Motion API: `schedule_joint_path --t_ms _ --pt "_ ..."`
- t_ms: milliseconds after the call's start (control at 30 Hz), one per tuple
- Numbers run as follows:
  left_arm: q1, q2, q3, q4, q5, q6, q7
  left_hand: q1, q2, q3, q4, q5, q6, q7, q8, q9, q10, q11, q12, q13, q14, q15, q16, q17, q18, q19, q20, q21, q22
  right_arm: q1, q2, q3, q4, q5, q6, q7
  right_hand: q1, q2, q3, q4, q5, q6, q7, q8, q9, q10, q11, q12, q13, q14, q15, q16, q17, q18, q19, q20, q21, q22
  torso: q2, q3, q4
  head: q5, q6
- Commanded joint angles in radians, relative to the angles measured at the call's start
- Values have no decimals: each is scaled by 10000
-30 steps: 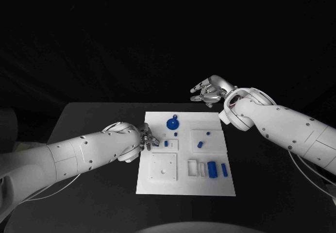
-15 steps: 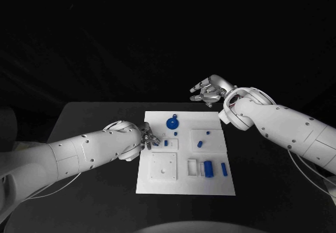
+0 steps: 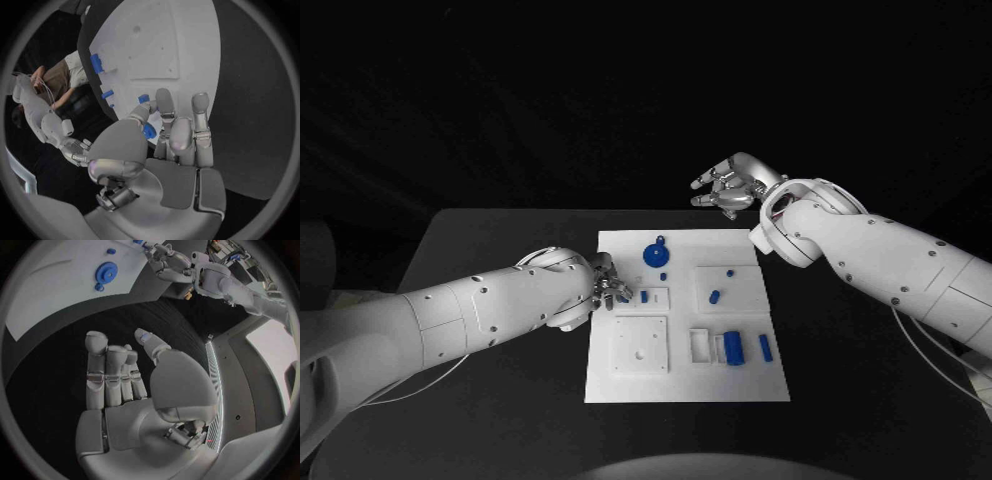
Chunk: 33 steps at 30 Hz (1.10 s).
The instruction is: Assemble the parts on the task board
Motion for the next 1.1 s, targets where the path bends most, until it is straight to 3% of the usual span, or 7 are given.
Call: schedule_joint_path --t_ms 33,367,567,933,1033,1100 --pt "-77 74 -46 22 -126 552 -17 -36 -6 323 -241 -2 1270 -1209 30 21 312 -177 30 4 0 -56 27 4 136 51 -14 -42 183 -11 20 3 -3 -25 113 58 -106 -8 72 -8 37 83 -7 -27 8 -56 -41 17 -3 -15 -9 -56 6 143 478 28 -7 540 5 -2 0 8 -12" --pt "-79 160 -47 -74 -585 601 -29 -47 -17 295 -150 -45 1281 -1253 266 219 313 -186 141 -57 10 -56 109 140 180 61 37 -16 191 -27 52 3 -17 -25 115 72 -106 -8 72 -8 37 83 -7 -27 8 -56 -41 17 -3 -15 -9 -56 6 143 478 28 -7 540 5 -6 -3 -11 -24" --pt "-80 162 -47 -78 -662 664 4 -55 -45 172 57 -257 1323 -1292 347 518 311 -190 210 -132 18 -61 125 167 187 55 51 -23 181 -34 51 3 -27 -25 113 76 -106 -8 72 -8 37 83 -7 -27 8 -56 -41 17 -3 -15 -9 -56 6 143 478 28 -7 540 1 -14 1 -30 -36" --pt "-80 163 -46 -79 -650 731 16 -23 -270 -429 817 -764 1382 -1351 215 703 311 -208 227 -171 16 -82 102 130 139 82 31 -102 175 -41 39 3 -36 -26 107 79 -104 -4 69 -16 62 73 -4 -27 7 -67 -39 -4 -17 -20 -8 -80 -11 145 475 29 -31 530 2 -22 15 -51 -56" --pt "-80 159 -46 -90 -645 748 2 -87 -317 -588 1023 -1164 1401 -1369 193 724 311 -215 227 -173 13 -89 96 123 131 87 28 -124 173 -42 38 3 -38 -26 104 80 -104 -4 69 -16 62 73 -4 -27 7 -67 -39 -4 -17 -20 -8 -80 -11 145 475 29 -31 530 2 -23 15 -50 -49" --pt "-80 155 -46 -100 -643 759 -11 -83 -340 -660 1112 -1228 1402 -1370 177 737 312 -216 224 -175 12 -92 89 112 125 94 24 -138 174 -44 38 3 -38 -26 103 81 -104 -4 69 -16 62 73 -4 -27 7 -67 -39 -4 -17 -20 -8 -80 -11 145 475 29 -31 530 1 -22 13 -46 -47"
